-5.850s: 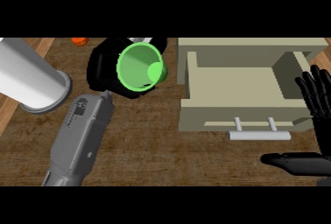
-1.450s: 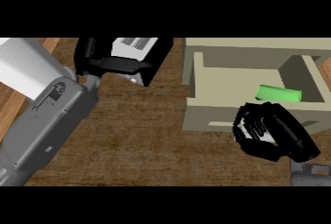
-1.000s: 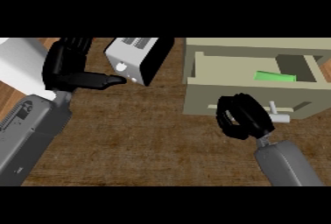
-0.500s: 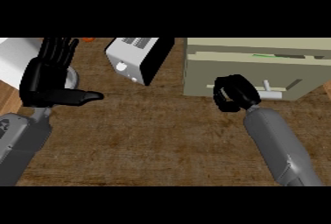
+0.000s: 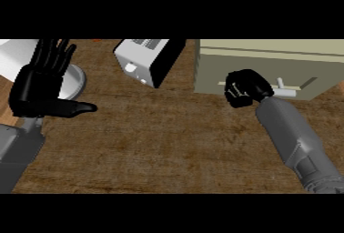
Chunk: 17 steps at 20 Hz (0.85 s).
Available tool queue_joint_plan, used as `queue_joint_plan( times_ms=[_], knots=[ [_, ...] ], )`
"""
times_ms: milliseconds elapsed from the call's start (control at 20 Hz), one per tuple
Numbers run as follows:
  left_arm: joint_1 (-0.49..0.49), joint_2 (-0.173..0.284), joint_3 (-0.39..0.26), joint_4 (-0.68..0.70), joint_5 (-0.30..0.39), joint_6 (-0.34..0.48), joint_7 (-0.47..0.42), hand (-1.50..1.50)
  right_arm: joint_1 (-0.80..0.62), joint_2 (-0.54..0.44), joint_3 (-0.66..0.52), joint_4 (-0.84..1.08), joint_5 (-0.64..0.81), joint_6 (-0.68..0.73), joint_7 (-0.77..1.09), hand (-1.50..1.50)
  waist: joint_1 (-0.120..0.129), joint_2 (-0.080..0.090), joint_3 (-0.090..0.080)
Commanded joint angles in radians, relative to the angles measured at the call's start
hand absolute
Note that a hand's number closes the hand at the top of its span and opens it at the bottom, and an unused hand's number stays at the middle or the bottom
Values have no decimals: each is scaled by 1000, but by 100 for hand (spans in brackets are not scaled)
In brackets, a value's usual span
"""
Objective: Pick up the cup, place it into the drawer and close the drawer
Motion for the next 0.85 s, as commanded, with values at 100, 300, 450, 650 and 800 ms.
queue_joint_plan(
  times_ms=[100,300,450,650,800],
  knots=[
    [-19,-19,-9,-16,-3,-14,13,-150,-135,-70,-70,128,-26,27,36,150,29,30,6],
    [19,-19,-18,5,-14,-53,-15,-150,-127,-98,-87,140,-44,36,-10,150,38,38,6],
    [30,-41,-30,4,-24,-52,-37,-150,-139,-127,-114,136,-69,43,-30,150,44,42,7],
    [15,-84,-39,24,-24,-44,-48,-150,-146,-126,-136,135,-94,48,-66,150,33,45,7],
    [45,-56,-36,18,-23,-84,-55,-150,-135,-125,-142,149,-95,31,-64,150,56,44,6]
  ],
)
